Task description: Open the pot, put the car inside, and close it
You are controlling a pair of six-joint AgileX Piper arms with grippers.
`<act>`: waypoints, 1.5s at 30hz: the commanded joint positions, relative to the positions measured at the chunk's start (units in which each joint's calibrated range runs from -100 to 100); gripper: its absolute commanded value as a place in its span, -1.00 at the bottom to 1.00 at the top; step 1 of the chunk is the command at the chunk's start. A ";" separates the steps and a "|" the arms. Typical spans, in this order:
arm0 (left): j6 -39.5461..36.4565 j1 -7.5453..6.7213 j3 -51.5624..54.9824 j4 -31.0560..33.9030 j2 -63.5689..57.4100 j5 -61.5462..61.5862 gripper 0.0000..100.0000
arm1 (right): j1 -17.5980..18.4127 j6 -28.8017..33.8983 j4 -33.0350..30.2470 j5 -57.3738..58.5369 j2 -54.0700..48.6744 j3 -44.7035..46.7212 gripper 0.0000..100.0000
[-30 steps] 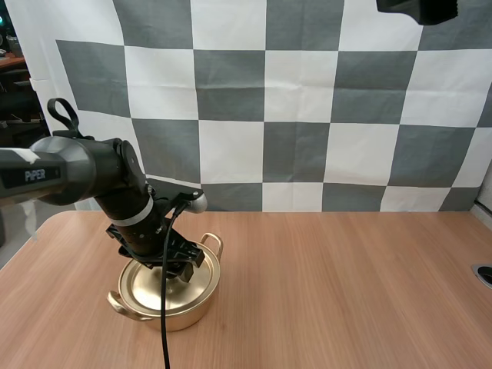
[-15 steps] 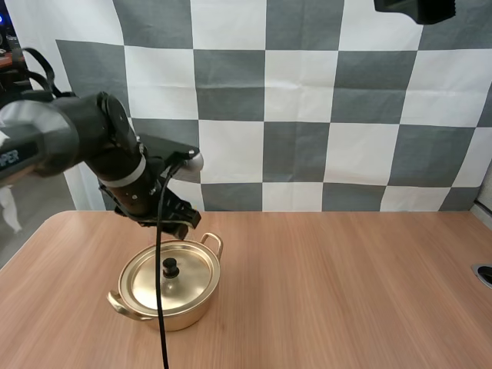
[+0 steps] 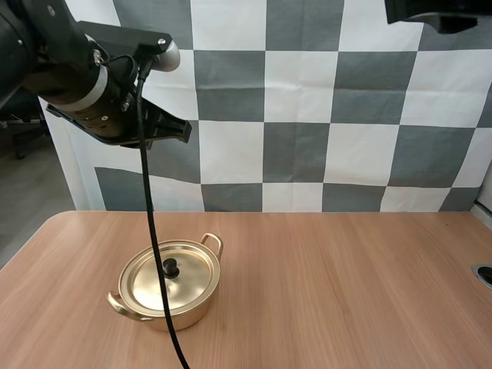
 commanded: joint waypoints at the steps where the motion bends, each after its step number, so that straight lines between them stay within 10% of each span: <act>1: 0.03 0.03 0.02 1.19 -4.42 -2.20 -1.00 | -1.76 3.52 -1.13 0.00 -0.87 2.85 -1.00; 8: 0.03 0.03 0.87 1.19 -15.19 -13.01 -1.00 | -5.44 10.69 -3.44 -1.37 -5.01 16.72 -1.00; 23: -5.94 -1.05 30.03 1.19 -37.42 -49.83 -1.00 | -5.39 19.21 -9.25 -57.82 -8.81 58.55 -1.00; 45: -11.62 -2.41 74.79 1.08 -55.73 -72.15 -1.00 | -5.39 21.97 -9.25 -89.70 -1.95 78.76 -1.00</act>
